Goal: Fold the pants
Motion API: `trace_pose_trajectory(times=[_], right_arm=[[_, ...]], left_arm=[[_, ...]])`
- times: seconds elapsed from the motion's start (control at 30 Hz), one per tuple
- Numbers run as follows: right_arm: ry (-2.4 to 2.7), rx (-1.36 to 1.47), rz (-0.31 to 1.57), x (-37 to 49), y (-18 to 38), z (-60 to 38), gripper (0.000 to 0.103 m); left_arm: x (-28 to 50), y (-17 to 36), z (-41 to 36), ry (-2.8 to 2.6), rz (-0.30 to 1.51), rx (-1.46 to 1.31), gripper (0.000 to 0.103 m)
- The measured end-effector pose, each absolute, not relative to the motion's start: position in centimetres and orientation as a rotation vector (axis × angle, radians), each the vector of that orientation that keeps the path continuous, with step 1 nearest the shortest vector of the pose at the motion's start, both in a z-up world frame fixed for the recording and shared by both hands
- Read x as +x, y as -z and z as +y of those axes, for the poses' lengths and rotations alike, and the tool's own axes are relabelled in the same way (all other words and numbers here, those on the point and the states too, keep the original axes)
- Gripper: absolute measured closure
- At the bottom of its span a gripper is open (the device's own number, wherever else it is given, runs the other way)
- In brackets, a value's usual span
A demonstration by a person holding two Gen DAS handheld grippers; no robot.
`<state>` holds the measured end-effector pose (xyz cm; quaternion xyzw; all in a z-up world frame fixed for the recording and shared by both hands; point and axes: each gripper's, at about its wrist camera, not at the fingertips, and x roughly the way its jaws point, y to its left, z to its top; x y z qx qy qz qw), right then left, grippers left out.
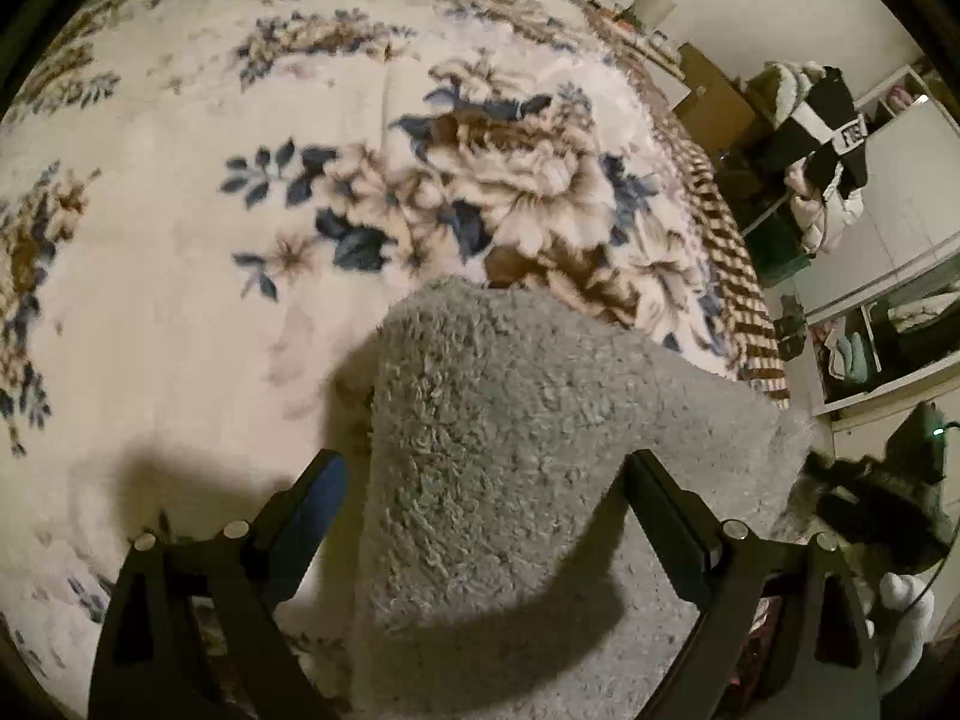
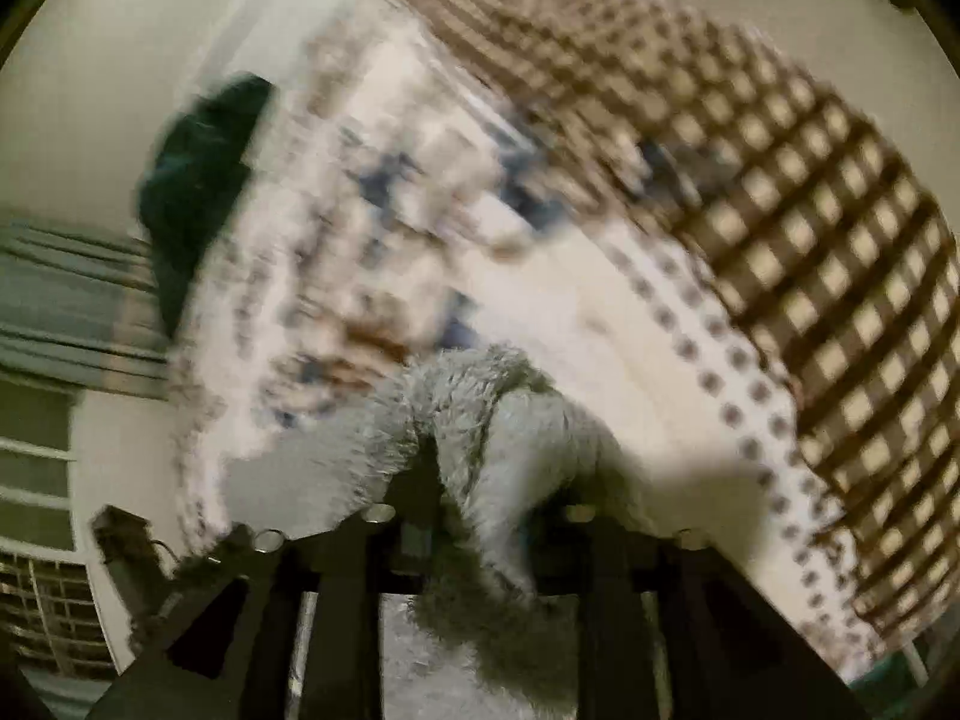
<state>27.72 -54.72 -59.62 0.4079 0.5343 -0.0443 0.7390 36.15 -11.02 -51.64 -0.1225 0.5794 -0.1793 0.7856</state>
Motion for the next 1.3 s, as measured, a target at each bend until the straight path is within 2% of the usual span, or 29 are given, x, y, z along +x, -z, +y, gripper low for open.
trace_pose_trajectory(times=[0.03,0.07,0.1,0.37,0.43,0.5,0.6,0.73,0.77,0.8,0.83,0.87,0.9,1.03,1.13,1.27,1.3], right_arm=[[0.112,0.905,1.171,27.3,59.8,-55.0,0.053],[0.108,0.924,1.149,26.6,59.8,-55.3,0.036],[0.093,0.949,1.131,25.8,59.8,-55.3,0.024],[0.084,1.285,1.201,18.9,66.4,-53.5,0.023],[0.042,1.355,1.181,18.6,68.1,-52.4,0.03],[0.058,1.249,1.17,19.1,67.8,-51.1,0.081],[0.171,1.163,1.161,18.7,67.5,-51.8,0.088],[0.173,1.248,1.18,18.4,69.1,-53.0,0.087],[0.14,1.264,1.19,18.4,69.2,-53.0,0.08],[0.108,1.264,1.198,18.5,69.0,-52.8,0.058],[0.08,1.241,1.201,18.7,68.6,-52.6,0.041],[0.046,1.214,1.195,18.8,68.2,-52.3,0.008],[0.002,1.201,1.183,19.0,68.1,-51.9,0.0],[-0.141,1.231,1.232,20.5,70.5,-49.7,0.0],[-0.217,1.206,1.256,21.7,72.4,-47.7,0.0],[-0.314,1.171,1.192,23.8,72.9,-45.5,0.0],[-0.323,1.155,1.189,24.5,72.9,-45.0,0.0]], left_arm=[[36.3,51.9,-11.0,0.384,1.258,-0.27,0.009],[36.4,52.1,-11.0,0.385,1.262,-0.273,0.009],[36.4,52.1,-10.9,0.388,1.262,-0.278,0.009],[36.6,51.9,-10.6,0.401,1.248,-0.313,0.009],[36.9,52.4,-10.7,0.395,1.258,-0.307,0.009],[37.2,52.6,-10.8,0.391,1.257,-0.291,0.009],[37.7,53.1,-10.8,0.389,1.251,-0.274,0.007],[38.5,54.3,-11.1,0.392,1.285,-0.269,0.007],[38.6,54.3,-10.9,0.391,1.292,-0.287,0.007],[38.5,54.0,-10.4,0.402,1.297,-0.324,0.007],[38.3,53.5,-10.1,0.419,1.292,-0.356,0.007],[37.8,52.7,-9.6,0.447,1.276,-0.389,0.008],[37.2,52.0,-9.2,0.481,1.256,-0.415,0.007],[34.2,51.2,-7.8,0.544,1.237,-0.462,0.007],[32.8,53.4,-7.5,0.556,1.291,-0.488,0.007],[32.2,57.1,-7.9,0.557,1.345,-0.491,0.007],[32.4,57.7,-7.9,0.566,1.352,-0.505,0.004]])
